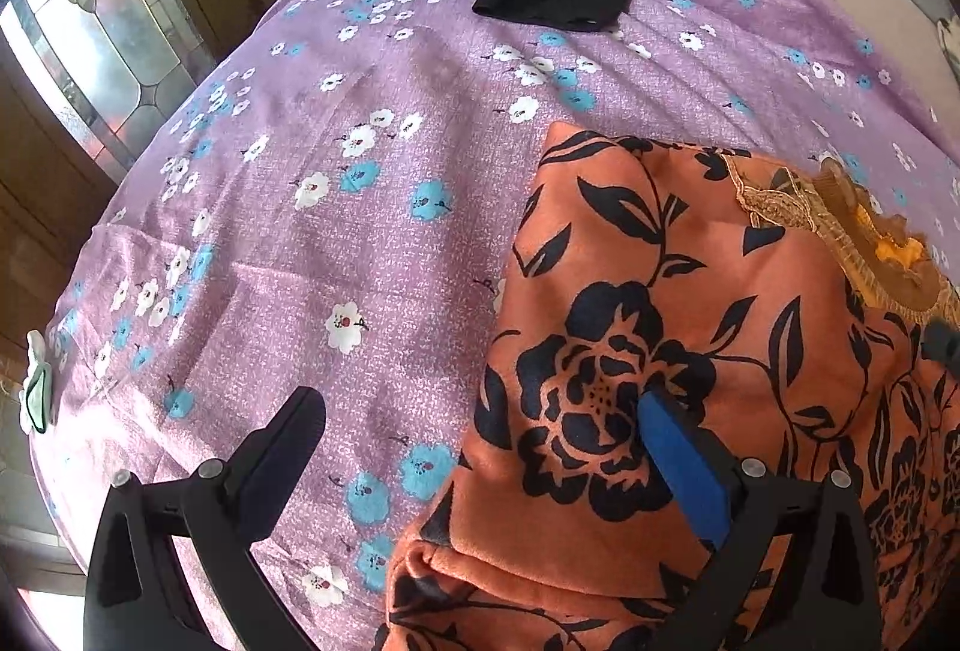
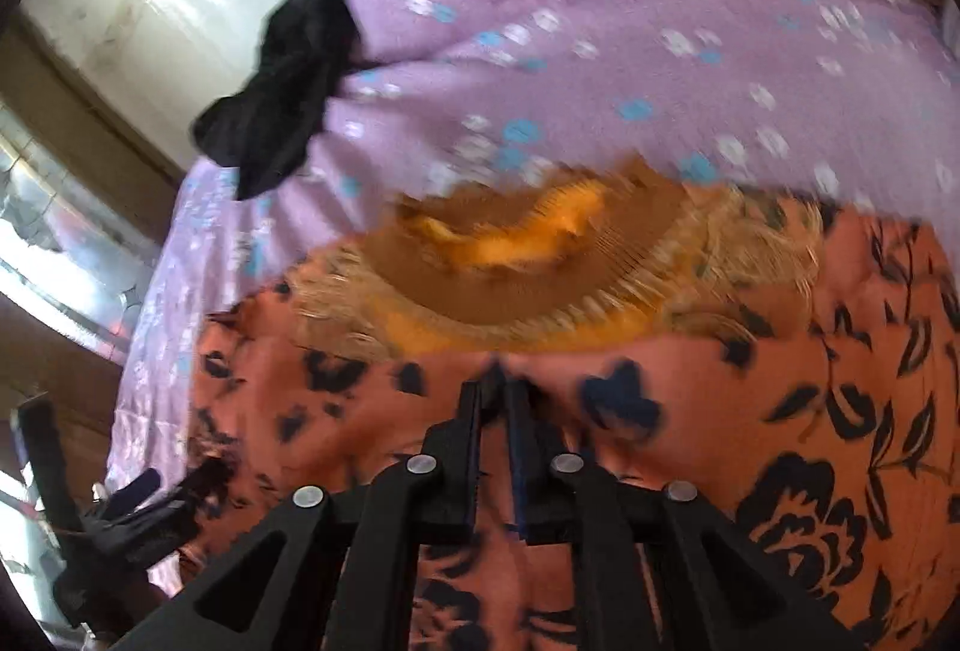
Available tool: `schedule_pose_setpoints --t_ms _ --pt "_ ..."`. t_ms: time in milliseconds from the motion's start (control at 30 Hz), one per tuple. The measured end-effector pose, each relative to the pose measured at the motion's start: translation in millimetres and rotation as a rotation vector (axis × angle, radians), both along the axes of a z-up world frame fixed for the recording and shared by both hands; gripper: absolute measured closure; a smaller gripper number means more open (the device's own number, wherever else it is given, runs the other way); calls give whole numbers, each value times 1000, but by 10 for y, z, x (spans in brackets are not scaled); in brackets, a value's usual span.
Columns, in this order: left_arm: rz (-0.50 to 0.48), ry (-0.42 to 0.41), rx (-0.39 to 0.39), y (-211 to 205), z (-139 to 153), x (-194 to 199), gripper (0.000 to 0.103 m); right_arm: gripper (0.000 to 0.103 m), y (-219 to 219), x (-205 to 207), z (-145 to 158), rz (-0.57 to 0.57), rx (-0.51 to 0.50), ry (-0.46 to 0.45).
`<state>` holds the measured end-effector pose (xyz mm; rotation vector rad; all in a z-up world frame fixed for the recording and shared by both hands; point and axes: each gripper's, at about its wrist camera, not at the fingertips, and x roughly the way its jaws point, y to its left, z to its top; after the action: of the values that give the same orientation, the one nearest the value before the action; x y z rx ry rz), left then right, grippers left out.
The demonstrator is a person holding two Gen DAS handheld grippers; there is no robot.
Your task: Fold small clothes
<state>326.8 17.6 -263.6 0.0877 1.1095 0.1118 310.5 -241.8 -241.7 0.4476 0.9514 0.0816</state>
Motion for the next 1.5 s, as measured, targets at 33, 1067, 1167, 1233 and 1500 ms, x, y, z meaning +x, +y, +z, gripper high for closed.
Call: schedule_pose_setpoints --t_ms 33,1067,1167,1233,1500 --pt "2 0 3 -5 1 -8 0 92 67 8 72 27 9 -27" --pt "-142 5 89 -284 -20 -114 0 91 29 -616 -290 140 157 238" --pt "-150 6 88 -281 -13 -178 0 91 93 -751 -297 168 144 223" --pt "-158 6 87 -279 -7 -216 0 91 80 -825 -327 163 175 238" --pt "-222 -96 32 -372 209 -378 0 89 -409 -1038 76 58 193 89"
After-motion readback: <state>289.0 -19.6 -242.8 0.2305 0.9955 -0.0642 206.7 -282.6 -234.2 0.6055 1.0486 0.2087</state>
